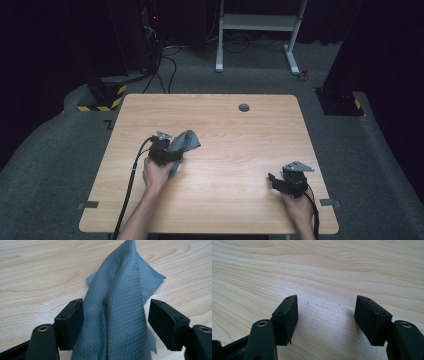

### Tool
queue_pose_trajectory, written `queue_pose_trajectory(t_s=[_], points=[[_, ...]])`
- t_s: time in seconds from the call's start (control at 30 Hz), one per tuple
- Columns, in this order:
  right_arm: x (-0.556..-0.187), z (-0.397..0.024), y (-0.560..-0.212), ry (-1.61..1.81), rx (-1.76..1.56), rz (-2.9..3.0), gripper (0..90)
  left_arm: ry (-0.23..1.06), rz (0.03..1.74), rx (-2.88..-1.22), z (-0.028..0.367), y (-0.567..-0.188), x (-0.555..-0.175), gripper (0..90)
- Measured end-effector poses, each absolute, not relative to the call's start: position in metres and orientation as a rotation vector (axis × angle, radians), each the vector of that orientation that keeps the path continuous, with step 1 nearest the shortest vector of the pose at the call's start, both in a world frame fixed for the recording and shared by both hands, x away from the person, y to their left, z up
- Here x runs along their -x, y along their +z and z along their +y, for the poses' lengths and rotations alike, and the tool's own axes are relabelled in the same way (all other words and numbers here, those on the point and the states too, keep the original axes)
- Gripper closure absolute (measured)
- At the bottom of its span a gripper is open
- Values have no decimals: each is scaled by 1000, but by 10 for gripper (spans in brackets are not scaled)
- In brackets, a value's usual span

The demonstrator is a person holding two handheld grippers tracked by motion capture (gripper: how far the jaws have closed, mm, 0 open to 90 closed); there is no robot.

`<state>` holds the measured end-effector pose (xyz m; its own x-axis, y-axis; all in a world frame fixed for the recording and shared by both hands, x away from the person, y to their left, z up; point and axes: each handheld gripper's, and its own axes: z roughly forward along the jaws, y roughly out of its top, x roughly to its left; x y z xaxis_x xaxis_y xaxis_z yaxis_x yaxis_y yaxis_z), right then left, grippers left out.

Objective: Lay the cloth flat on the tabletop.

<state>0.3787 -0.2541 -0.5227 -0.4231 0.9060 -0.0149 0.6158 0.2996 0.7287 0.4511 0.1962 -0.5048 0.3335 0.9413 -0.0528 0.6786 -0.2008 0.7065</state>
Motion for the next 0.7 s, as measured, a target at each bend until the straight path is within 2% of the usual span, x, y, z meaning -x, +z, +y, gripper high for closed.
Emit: queue_pose_trajectory(t_s=[0.17, 0.4, 0.5, 0.6, 0.7], points=[[-379, -254, -523, 916, -1357, 2147, 359, 556, 1413, -2031, 187, -506, -460, 309], [-379, -254, -523, 916, -1356, 2147, 359, 567, 1427, -2073, 181, -510, -471, 410], [-379, -254, -523, 916, -1356, 2147, 358, 569, 1414, -2078, 182, -510, -471, 504], [-379, -254, -523, 916, -1356, 2147, 358, 548, 1400, -2080, 184, -509, -470, 651], [-379, -254, -523, 916, -1356, 2147, 358, 532, 1382, -2080, 185, -508, -470, 754]])
